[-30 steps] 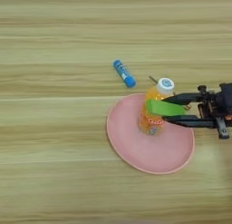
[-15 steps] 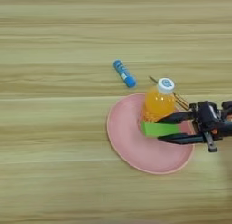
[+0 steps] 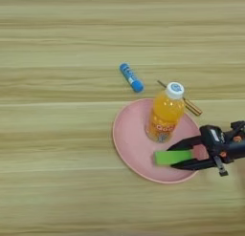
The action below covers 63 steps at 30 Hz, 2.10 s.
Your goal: Move the objects on the table
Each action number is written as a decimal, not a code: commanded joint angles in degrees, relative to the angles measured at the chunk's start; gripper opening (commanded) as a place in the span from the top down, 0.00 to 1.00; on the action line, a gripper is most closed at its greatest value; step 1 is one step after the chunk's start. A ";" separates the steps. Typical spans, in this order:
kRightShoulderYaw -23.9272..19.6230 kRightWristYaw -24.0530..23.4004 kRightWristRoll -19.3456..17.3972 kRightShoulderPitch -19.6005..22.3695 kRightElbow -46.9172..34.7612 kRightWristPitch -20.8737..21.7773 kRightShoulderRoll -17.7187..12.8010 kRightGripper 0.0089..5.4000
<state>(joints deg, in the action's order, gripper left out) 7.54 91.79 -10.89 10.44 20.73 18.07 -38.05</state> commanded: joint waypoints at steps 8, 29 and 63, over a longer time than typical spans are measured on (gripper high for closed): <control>-0.29 -5.35 1.16 5.80 1.99 3.09 1.19 0.74; 0.67 -4.27 1.65 6.16 4.05 3.77 1.32 0.74; -4.19 -0.59 -8.81 5.37 -5.52 -3.71 0.27 0.04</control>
<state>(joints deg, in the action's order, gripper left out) 5.65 92.48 -17.75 13.11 18.75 15.21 -35.34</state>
